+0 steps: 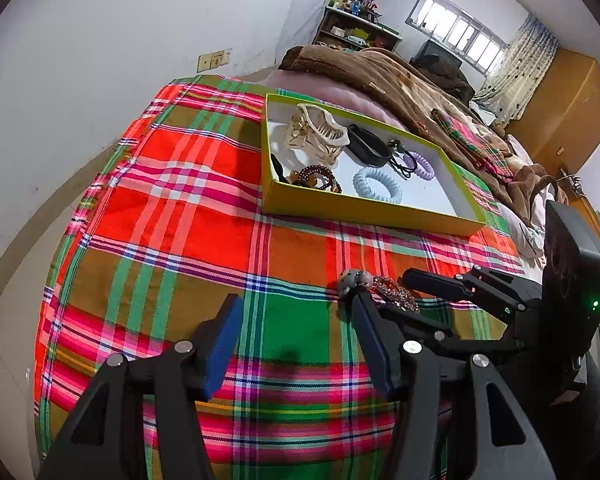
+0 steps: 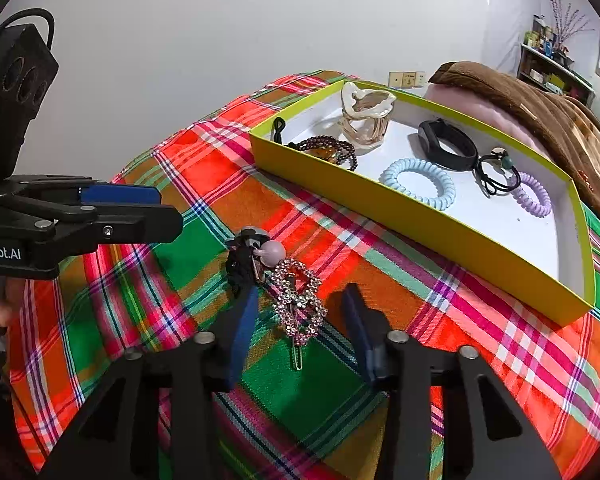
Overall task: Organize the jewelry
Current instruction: 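Grasp the pink rhinestone heart hair clip with the right tool, then grasp the grey pom-pom hair tie with the left tool while the right tool holds the clip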
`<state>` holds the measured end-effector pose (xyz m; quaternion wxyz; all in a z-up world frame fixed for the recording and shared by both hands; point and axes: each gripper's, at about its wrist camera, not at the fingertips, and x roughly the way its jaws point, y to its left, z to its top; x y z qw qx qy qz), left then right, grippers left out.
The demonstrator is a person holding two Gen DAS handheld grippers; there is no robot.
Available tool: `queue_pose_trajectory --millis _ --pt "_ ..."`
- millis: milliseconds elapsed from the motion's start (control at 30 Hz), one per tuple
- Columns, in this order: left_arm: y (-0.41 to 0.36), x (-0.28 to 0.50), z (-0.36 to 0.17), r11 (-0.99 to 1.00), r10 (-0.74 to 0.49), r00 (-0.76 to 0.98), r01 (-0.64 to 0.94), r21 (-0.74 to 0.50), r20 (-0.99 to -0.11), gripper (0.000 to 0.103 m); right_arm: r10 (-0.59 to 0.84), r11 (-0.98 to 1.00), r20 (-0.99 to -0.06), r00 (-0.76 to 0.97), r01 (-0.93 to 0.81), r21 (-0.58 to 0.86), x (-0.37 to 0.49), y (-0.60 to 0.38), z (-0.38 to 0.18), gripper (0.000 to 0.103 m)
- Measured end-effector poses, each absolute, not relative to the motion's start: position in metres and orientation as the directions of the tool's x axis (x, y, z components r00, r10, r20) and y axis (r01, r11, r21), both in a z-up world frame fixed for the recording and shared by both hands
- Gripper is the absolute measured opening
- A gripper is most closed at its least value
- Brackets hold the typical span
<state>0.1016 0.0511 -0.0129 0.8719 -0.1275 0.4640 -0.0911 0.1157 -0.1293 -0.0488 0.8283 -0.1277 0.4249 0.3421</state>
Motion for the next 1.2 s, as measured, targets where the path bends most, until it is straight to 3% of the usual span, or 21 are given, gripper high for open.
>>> queue_pose_trajectory --millis 167,833,1200 --pt "0.049 0.101 -0.012 0.952 -0.275 0.55 0.041 -0.303 -0.789 0.059 0.468 0.735 -0.786 0.405 -0.672 0.091 0.115 -0.13 -0.048 0.027" --pt "0.013 0.118 -0.021 0.944 -0.321 0.486 0.092 -0.318 -0.813 0.059 0.424 0.766 -0.742 0.519 -0.643 -0.012 0.094 -0.152 -0.036 0.027" --pt "-0.007 0.126 -0.028 0.982 -0.187 0.494 0.059 -0.181 -0.849 0.058 0.4 0.819 -0.697 0.595 -0.574 -0.02 0.088 -0.185 -0.022 0.027"
